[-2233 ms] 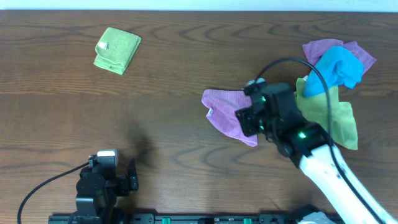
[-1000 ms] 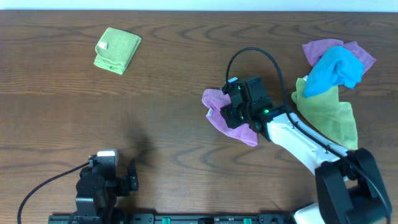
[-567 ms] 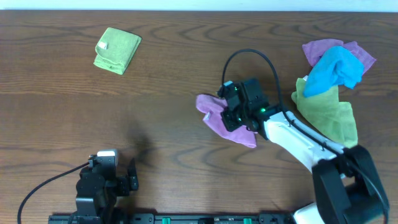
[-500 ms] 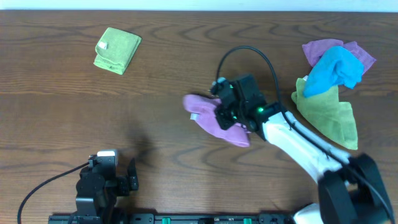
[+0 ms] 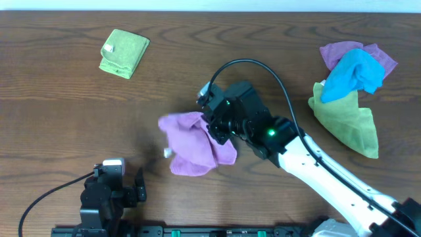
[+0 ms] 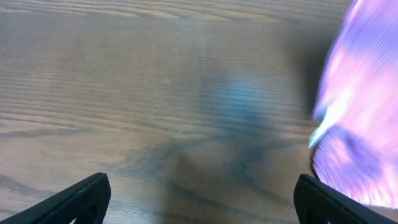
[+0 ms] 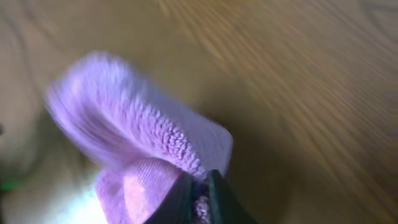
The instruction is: Fold the cloth
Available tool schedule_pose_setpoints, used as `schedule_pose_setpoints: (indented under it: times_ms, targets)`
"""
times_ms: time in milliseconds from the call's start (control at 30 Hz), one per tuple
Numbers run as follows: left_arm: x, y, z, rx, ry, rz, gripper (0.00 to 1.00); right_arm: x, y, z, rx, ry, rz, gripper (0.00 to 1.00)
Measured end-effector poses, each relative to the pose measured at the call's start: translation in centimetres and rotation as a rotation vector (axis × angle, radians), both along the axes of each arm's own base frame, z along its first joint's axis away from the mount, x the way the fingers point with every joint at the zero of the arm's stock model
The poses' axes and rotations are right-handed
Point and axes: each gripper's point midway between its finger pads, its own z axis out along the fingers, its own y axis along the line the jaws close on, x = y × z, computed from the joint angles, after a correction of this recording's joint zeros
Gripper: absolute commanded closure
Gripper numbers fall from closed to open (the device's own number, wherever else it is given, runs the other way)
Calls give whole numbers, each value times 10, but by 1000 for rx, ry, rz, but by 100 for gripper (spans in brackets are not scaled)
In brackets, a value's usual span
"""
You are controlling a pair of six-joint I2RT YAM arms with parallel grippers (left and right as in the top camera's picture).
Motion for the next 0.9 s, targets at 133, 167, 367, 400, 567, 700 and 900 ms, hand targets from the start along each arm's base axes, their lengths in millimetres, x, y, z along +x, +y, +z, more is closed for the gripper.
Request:
schedule_pose_setpoints:
  times_ms: [133, 167, 367, 400, 567, 700, 900]
  targets:
    - [0, 0, 0, 0, 0, 0, 5, 11, -7, -11, -56, -22, -48, 99]
    - [0, 0, 0, 0, 0, 0, 5, 16, -9, -13, -67, -32, -64, 99]
    - [0, 0, 0, 0, -1, 0, 5, 61, -25, -27, -111, -120, -199, 99]
    - [0, 0, 0, 0, 0, 0, 5, 73, -30, -29, -118, -139, -234, 98]
    - [0, 0, 0, 0, 0, 0, 5, 122, -72, -40, -155, -212, -412, 99]
    - [0, 0, 0, 0, 0, 0, 5, 151, -117, -41, -177, -247, -572, 91]
    - [0, 0, 0, 0, 0, 0, 5, 166, -172, -41, -190, -234, -759, 35]
